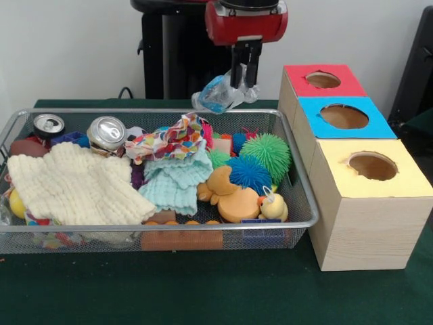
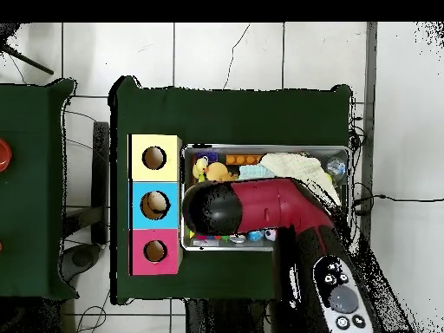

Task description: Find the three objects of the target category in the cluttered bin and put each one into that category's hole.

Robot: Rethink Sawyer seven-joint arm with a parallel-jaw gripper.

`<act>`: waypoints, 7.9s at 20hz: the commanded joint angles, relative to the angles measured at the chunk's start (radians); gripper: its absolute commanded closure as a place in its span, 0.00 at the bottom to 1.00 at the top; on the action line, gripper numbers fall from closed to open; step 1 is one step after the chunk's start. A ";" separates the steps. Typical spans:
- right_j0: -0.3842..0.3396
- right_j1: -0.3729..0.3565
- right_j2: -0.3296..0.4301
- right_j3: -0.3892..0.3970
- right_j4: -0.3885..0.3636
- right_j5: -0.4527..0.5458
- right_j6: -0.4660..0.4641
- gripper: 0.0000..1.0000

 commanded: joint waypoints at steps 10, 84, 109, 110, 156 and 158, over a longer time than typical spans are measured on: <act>0.220 -0.118 -0.188 0.369 0.126 -0.243 0.378 1.00; 0.347 0.109 -0.235 -0.339 0.300 0.386 0.249 1.00; 0.405 0.250 -0.232 -0.502 0.430 0.413 0.365 1.00; 0.409 0.247 -0.235 -0.492 0.439 0.403 0.368 1.00; 0.095 0.123 0.104 0.039 0.545 -0.001 0.079 1.00; 0.086 0.130 0.118 0.053 0.537 -0.032 0.080 1.00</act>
